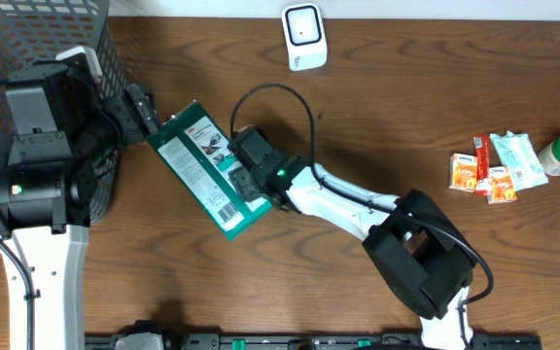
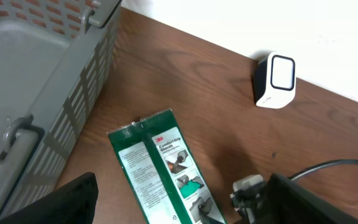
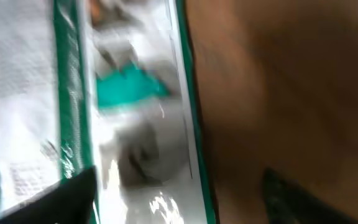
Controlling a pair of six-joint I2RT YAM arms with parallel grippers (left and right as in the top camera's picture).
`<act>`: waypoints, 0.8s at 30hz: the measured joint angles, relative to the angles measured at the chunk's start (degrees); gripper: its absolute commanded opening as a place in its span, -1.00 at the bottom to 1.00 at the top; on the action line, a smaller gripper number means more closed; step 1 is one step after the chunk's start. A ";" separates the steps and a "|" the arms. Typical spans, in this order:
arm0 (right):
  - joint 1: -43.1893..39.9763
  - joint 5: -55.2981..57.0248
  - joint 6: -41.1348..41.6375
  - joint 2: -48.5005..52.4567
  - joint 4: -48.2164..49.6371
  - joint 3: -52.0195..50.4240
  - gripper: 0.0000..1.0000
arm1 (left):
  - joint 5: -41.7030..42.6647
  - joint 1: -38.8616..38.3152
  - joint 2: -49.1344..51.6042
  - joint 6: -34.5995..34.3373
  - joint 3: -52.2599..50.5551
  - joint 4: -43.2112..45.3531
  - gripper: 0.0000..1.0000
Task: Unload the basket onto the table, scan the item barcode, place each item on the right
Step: 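Move the right gripper left and grasp the green glove package, then drag the glove package right and hold it on the table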
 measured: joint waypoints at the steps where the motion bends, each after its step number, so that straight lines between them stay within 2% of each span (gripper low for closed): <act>1: -0.02 0.00 -0.11 -0.04 1.38 -0.02 0.84 | -0.02 0.00 0.00 0.00 0.00 -0.07 0.74; 4: -0.02 -0.24 -1.03 -0.20 6.23 -0.02 0.86 | 0.00 0.00 0.00 0.00 0.00 -0.04 0.74; 8: -0.02 -0.46 -1.16 -0.22 9.73 -0.02 0.99 | -0.02 0.00 0.00 0.00 0.00 0.00 0.74; 18: -0.02 -3.96 -1.01 4.33 17.18 -0.02 0.99 | 0.00 0.00 0.00 0.00 0.00 0.00 0.74; 22: -0.02 -4.94 -1.75 5.95 13.97 -0.13 0.56 | 0.00 0.00 0.00 0.00 0.00 -0.02 0.74; 24: -0.02 -4.92 -2.25 5.88 10.05 0.22 0.13 | -0.02 0.00 0.00 0.00 0.00 -0.02 0.74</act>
